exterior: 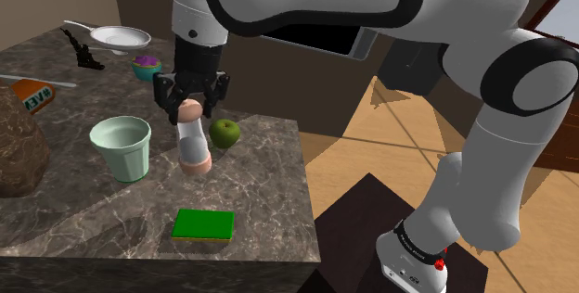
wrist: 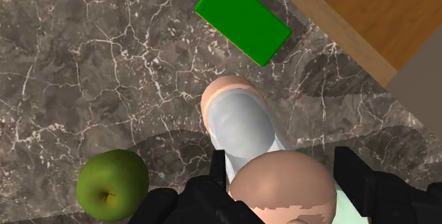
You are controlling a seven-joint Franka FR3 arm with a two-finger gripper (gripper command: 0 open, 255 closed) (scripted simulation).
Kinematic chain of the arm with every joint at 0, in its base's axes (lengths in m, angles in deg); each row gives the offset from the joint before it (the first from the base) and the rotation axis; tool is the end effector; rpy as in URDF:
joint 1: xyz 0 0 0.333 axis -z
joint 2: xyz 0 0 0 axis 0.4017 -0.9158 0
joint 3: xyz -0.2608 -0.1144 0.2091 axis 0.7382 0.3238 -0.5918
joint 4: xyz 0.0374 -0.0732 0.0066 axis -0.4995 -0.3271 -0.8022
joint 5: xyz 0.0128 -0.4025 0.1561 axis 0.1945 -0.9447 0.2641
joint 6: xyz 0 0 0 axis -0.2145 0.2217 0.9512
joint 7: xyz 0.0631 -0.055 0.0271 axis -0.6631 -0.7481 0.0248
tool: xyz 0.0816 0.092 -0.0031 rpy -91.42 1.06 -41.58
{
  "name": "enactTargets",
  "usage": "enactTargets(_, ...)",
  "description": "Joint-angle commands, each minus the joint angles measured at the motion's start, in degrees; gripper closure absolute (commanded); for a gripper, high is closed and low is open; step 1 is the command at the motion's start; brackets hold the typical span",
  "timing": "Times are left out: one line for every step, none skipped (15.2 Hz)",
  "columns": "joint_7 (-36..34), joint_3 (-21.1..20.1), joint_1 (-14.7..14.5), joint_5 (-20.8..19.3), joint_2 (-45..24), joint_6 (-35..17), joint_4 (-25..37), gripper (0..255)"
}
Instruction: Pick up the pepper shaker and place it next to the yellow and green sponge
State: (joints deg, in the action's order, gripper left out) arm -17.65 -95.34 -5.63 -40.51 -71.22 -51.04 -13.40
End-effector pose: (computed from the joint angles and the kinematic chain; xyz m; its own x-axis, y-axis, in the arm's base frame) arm 0.5492 0.4499 0.5207 0.9989 0.0440 -0.0173 0.0417 -0.9923 -0.1169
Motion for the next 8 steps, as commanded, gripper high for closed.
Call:
enactTargets(0.1, 0.0, 0.0, 0.0, -0.1, -1.6, -1.5, 255)
enactTargets(0.1, 0.0, 0.0, 0.0, -0.1, -2.3, -2.2, 255)
enactTargets(0.2, 0.0, 0.0, 0.0, -0.2, -3.1, -2.9, 255)
enactTargets(0.2, 0.0, 0.0, 0.0, -0.2, -3.8, -3.6, 255)
enactTargets(0.3, 0.0, 0.0, 0.0, -0.3, -4.6, -4.2, 255)
enactTargets(0.3, 0.0, 0.0, 0.0, -0.4, -5.3, -4.9, 255)
enactTargets(0.4, 0.0, 0.0, 0.0, -0.5, -6.0, -5.5, 255)
enactTargets(0.4, 0.1, 0.0, 0.0, -0.6, -6.7, -6.1, 255)
